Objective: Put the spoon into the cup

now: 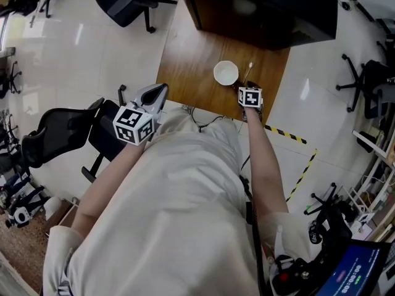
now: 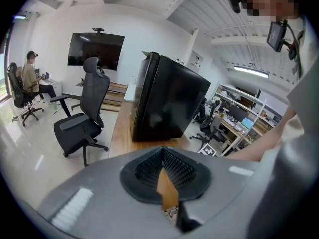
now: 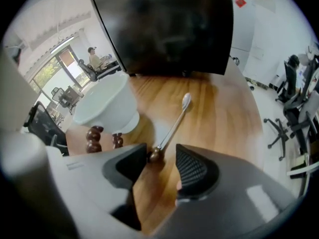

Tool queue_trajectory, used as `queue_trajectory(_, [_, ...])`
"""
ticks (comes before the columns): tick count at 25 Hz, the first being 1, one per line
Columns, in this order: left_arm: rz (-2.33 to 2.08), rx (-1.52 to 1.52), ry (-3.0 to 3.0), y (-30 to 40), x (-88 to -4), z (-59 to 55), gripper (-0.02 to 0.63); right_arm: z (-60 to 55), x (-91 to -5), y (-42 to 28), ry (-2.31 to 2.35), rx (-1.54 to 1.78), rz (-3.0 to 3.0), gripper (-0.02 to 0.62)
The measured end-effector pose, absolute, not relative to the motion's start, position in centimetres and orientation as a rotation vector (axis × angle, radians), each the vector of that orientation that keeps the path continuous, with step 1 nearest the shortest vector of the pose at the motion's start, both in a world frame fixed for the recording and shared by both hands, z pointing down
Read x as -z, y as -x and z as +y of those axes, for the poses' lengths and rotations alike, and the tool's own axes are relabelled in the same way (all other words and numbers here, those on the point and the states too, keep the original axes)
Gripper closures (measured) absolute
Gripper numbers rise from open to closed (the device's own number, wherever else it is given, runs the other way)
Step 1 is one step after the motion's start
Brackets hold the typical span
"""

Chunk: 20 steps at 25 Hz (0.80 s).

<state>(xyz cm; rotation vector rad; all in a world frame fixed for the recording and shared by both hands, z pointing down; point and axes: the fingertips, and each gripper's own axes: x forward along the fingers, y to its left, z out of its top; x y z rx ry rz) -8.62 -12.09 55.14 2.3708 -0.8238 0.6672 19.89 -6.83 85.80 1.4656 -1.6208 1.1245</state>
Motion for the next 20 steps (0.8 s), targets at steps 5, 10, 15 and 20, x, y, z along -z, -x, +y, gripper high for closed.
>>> queue_trajectory(5, [-0.805,-0.669,-2.377,7.9,-55.4,-12.1,0.606,-5.3,-86.1,-21.3,-1.452,-1.089,-1.599,0.409])
queue_trajectory(10, [-0.791,-0.678,-2.380,7.3,-55.6,-11.8,0.606,-4.5,-86.5,-21.4,-1.453,-1.070,-1.620,0.410])
queue_trajectory(15, [-0.789,-0.687,-2.379,7.0,-55.6,-11.6,0.606,-4.2,-86.4,-22.0,-1.502,-1.031,-1.555,0.430])
queue_trajectory(20, [-0.794,-0.694,-2.384,7.0,-55.8,-11.4,0.606,-5.1,-86.0,-21.5,-1.501,-0.982,-1.556,0.465])
